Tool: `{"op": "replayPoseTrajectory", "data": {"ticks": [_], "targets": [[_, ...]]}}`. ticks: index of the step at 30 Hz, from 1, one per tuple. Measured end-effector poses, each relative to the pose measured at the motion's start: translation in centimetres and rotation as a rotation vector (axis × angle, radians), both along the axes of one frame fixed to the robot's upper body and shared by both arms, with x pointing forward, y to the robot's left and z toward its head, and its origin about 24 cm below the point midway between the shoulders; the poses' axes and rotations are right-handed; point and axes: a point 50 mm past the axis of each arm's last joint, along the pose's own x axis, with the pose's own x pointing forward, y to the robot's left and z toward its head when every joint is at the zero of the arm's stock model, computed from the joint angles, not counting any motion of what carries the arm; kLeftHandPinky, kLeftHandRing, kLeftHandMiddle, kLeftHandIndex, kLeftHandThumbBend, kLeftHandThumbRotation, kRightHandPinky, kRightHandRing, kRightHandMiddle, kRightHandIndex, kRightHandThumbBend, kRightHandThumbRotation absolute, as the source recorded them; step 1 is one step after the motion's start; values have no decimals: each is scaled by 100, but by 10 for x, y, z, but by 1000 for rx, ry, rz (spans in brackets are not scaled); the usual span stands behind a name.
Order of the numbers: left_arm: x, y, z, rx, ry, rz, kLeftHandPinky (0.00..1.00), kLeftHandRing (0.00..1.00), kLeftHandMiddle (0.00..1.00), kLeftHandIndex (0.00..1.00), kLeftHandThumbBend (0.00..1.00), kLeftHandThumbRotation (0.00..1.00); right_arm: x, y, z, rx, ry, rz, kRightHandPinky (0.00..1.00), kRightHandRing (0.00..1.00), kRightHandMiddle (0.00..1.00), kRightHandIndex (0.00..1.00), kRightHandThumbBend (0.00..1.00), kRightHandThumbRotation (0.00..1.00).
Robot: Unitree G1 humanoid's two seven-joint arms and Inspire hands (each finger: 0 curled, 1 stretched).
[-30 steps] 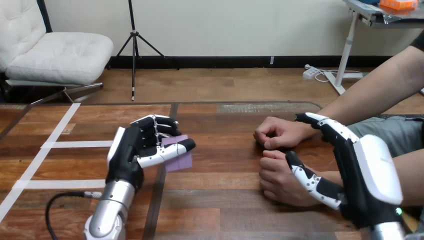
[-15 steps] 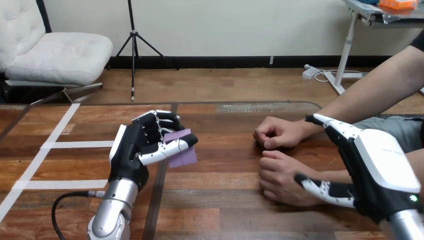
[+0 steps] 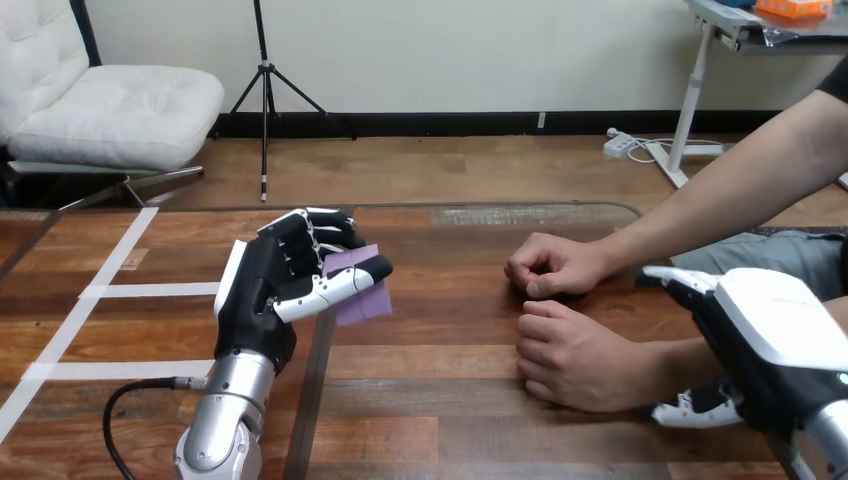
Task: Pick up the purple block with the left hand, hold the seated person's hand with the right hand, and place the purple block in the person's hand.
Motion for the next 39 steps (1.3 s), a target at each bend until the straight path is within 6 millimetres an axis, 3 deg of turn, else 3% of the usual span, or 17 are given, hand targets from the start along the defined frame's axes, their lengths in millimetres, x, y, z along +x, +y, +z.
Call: {"op": "replayPoseTrajectory", "data": {"ticks": [20,39], "targets": [[-3,-2,-2,-16,-6,7,35,40,47,48,88,7,22,-10,15,-183,104,-8,78,78,80,78,93,2],[-4,-4,-2,-21,-11,-12,35,40,47,49,87,6,34,-11,8,-278,202,-21,77,78,80,78,92,3]]}}
